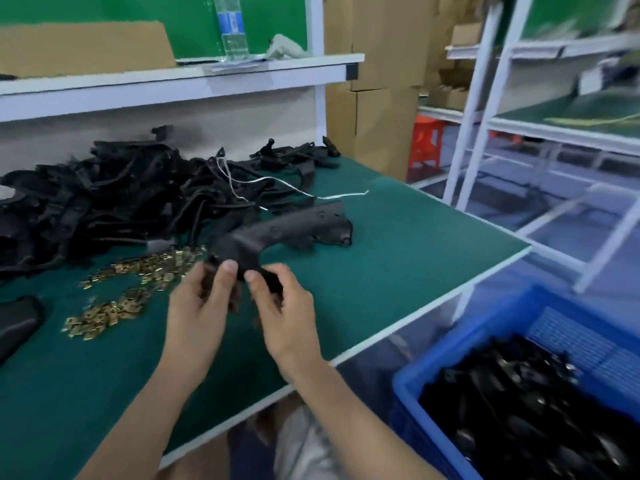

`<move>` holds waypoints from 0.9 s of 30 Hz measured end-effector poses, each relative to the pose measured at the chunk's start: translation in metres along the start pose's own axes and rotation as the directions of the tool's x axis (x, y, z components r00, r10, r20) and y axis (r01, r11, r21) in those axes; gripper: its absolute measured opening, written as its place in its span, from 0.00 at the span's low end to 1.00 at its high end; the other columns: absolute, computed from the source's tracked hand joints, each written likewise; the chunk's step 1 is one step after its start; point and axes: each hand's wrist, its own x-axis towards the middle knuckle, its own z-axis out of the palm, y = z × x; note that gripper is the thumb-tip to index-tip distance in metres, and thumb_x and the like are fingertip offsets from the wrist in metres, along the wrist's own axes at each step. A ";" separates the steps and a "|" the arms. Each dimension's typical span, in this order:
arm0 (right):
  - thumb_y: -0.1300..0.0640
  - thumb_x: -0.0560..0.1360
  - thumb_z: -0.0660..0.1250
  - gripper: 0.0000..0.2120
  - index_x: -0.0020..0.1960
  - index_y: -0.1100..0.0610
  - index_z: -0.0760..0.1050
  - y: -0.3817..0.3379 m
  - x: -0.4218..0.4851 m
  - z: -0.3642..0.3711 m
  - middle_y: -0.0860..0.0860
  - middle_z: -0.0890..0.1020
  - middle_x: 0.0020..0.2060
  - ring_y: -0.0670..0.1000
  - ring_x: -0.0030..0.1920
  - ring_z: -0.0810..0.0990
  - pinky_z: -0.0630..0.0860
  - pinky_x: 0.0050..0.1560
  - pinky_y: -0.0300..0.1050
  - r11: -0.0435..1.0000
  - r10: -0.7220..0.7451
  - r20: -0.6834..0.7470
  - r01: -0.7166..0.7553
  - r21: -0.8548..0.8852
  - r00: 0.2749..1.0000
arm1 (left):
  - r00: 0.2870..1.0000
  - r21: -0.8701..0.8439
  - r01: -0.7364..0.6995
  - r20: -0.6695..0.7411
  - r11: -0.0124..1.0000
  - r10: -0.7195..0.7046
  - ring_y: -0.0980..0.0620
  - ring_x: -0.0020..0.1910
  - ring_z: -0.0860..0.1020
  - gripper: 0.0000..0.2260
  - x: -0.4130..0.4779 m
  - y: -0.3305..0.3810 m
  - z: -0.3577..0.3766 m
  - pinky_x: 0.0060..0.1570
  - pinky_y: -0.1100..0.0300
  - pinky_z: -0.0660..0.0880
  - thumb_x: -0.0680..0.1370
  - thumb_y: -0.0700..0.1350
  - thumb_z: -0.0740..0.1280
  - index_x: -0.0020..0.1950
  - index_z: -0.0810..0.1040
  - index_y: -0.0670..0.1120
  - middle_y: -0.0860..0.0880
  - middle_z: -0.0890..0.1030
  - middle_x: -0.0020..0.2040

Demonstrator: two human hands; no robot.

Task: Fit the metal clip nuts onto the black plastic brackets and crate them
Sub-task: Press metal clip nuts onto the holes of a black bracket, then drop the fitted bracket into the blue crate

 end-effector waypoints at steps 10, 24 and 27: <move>0.48 0.80 0.67 0.16 0.65 0.54 0.76 -0.001 -0.052 -0.181 0.47 0.83 0.42 0.45 0.31 0.77 0.71 0.30 0.37 0.678 0.529 -0.543 0.059 0.732 0.652 | 0.682 -0.166 0.236 0.730 0.957 -0.041 0.58 0.36 0.77 0.12 -0.043 0.075 0.201 0.31 0.64 0.74 0.84 0.41 0.63 0.67 0.73 0.42 0.50 0.81 0.43; 0.51 0.77 0.61 0.12 0.56 0.37 0.77 -0.011 -0.032 -0.098 0.44 0.83 0.43 0.45 0.37 0.81 0.75 0.37 0.38 0.919 0.230 -0.222 -0.136 0.370 0.948 | 0.910 0.153 -0.080 0.414 0.985 0.010 0.58 0.44 0.80 0.09 -0.007 0.017 0.099 0.46 0.55 0.76 0.83 0.44 0.64 0.60 0.76 0.56 0.55 0.82 0.48; 0.47 0.78 0.60 0.15 0.63 0.35 0.73 -0.013 -0.012 -0.062 0.38 0.80 0.51 0.41 0.49 0.80 0.76 0.51 0.41 0.994 0.108 -0.032 -0.108 0.014 0.994 | 0.953 0.550 -0.202 0.301 0.810 0.033 0.46 0.62 0.74 0.18 0.009 -0.017 0.033 0.63 0.49 0.71 0.80 0.44 0.69 0.69 0.74 0.46 0.47 0.77 0.62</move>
